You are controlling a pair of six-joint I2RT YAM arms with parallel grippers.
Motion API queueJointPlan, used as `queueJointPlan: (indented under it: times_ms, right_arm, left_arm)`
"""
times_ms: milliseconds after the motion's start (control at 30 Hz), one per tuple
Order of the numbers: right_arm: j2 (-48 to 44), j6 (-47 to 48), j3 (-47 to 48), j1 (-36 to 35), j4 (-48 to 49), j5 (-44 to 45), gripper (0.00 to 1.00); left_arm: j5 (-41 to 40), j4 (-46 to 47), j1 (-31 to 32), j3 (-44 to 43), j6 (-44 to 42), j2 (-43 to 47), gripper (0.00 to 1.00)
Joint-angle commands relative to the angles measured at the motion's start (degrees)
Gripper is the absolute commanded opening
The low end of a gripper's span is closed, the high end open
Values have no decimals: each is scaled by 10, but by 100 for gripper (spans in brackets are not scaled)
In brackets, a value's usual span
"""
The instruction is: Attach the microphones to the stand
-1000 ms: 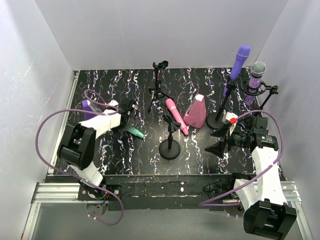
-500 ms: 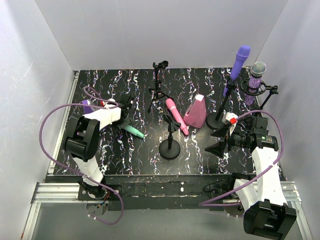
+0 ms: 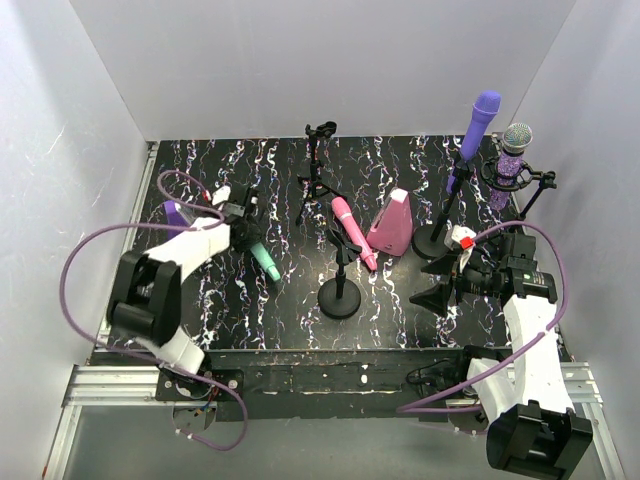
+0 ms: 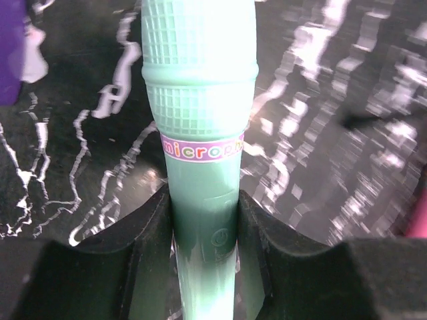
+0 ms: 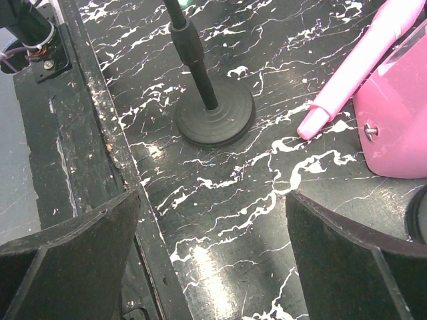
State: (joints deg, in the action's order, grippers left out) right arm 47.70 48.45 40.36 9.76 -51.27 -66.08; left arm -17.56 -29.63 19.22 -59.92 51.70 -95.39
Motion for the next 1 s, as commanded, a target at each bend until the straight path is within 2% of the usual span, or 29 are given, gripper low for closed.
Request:
queueJointPlan:
  times_ms: [0,100,200,300,400,500,700,800,967]
  right_arm:
    - [-16,15,9,3,-20,-36,96]
    - [-16,23,27,-1,-54,-59,96]
    - [-2,52,81,-27,-117,-36,95]
    - [16,21,146,-95,-128,31,94]
    - [23,-67,186,-207,-57,123,94]
    - [34,-128,212,-292,19,207,95]
    - [89,-210,245,-360,118,236,95]
    - [106,-257,249,-409,166,268,95]
    - [131,-352,267,-430,226,283,97]
  left_arm:
    - [145,132,-3,44,-146,166,0]
    - [269,241,-3,109,-237,282,0]
    - [335,320,-1,153,-302,374,0]
    - [412,366,0,165,-364,436,0]
    - [472,388,1,166,-403,474,0]
    - [504,396,2,154,-436,496,0]
    - [565,413,4,137,-500,513,0]
    - [582,447,6,132,-499,497,0]
    - [593,478,15,98,-486,442,0]
